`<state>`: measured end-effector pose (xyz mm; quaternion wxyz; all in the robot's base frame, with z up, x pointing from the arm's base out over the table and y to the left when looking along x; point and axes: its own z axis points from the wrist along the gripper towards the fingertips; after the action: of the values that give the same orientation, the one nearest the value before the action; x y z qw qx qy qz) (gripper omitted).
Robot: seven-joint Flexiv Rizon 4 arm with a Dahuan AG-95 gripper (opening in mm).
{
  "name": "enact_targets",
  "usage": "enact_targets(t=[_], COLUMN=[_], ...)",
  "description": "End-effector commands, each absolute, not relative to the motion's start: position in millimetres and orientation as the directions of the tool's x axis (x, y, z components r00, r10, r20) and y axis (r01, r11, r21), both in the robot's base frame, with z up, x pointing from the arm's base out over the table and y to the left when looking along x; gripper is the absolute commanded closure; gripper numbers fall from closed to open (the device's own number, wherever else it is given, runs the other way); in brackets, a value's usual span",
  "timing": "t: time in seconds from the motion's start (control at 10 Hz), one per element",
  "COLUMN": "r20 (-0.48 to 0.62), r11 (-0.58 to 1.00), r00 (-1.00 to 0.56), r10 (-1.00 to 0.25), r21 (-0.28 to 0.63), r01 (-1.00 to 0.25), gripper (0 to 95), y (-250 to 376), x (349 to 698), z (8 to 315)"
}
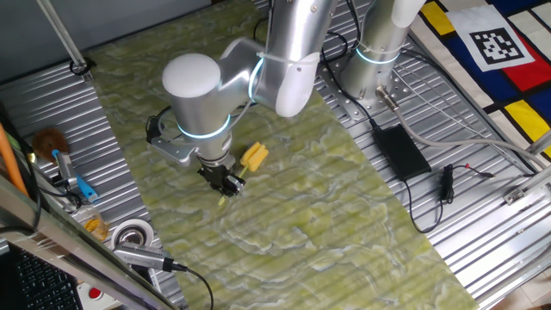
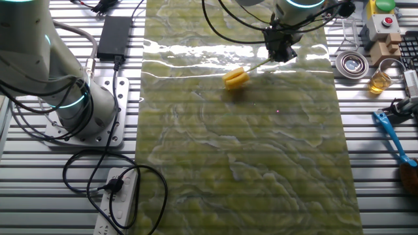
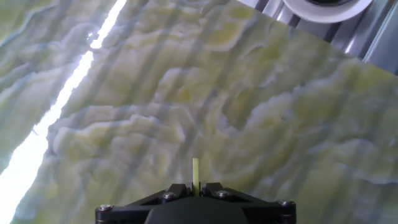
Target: Scrub the table with a brush
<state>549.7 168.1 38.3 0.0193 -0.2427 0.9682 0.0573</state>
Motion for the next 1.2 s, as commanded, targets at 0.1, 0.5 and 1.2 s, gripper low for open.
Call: enact_targets(t=[0.1,0.5,1.2], r20=[-0.067,-0.097,-0.087], r11=[0.879,0.855,0.813], r00=[-0.884,-0.858,-0.815], r10=[-0.462,-0.505,-0.573], r21=[0.099,0.081,0.059], r01=[-0.467,-0.513,-0.579], gripper=[95.0,95.0,95.0], y=[170,156,139], x=[548,544,551], z=[36,20,22])
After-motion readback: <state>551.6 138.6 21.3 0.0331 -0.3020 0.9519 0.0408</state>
